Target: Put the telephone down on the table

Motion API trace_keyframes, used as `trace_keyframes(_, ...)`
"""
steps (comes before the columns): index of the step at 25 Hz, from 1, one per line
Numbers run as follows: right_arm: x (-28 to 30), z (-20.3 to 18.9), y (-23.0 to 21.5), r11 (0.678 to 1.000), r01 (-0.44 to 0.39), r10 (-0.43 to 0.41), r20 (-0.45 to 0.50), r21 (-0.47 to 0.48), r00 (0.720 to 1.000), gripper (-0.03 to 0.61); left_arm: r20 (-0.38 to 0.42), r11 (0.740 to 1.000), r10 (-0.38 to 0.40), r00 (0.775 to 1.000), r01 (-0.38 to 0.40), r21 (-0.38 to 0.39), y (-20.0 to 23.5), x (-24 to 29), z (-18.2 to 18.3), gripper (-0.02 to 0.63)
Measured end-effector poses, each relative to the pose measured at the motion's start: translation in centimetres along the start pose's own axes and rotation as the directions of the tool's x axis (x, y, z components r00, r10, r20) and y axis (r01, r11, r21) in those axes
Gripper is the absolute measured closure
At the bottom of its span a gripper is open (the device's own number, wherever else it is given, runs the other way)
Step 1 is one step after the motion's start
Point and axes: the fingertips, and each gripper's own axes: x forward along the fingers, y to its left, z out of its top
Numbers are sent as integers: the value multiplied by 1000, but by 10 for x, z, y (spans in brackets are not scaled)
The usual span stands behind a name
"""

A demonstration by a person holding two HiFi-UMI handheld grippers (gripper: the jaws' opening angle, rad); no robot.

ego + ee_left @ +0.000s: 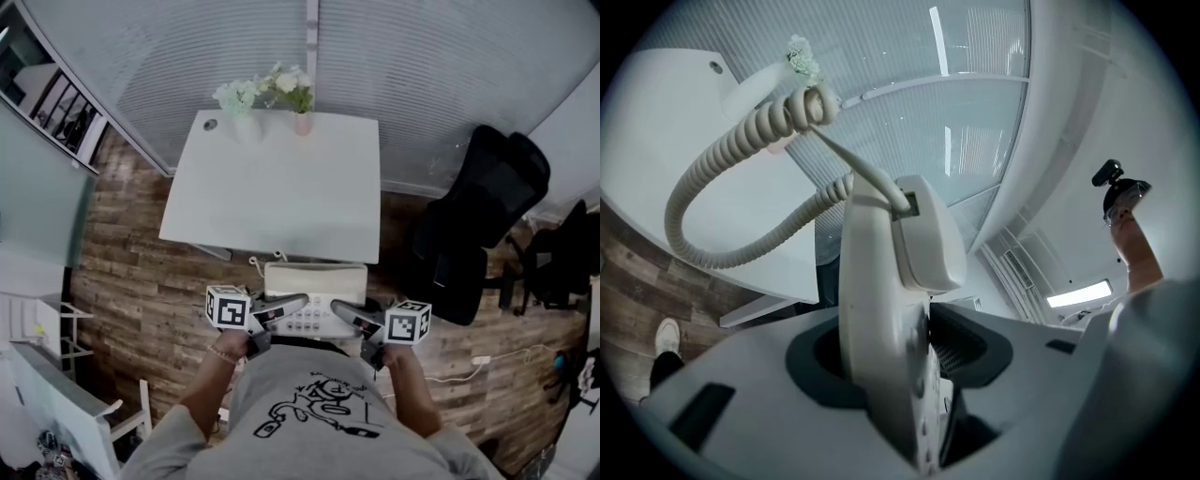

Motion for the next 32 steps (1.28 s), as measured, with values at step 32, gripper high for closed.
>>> trace_keyframes(32, 111, 108, -30, 998, 50, -50, 5, 27, 999, 290, -35, 999, -24, 999, 23, -24, 76, -16, 139, 413)
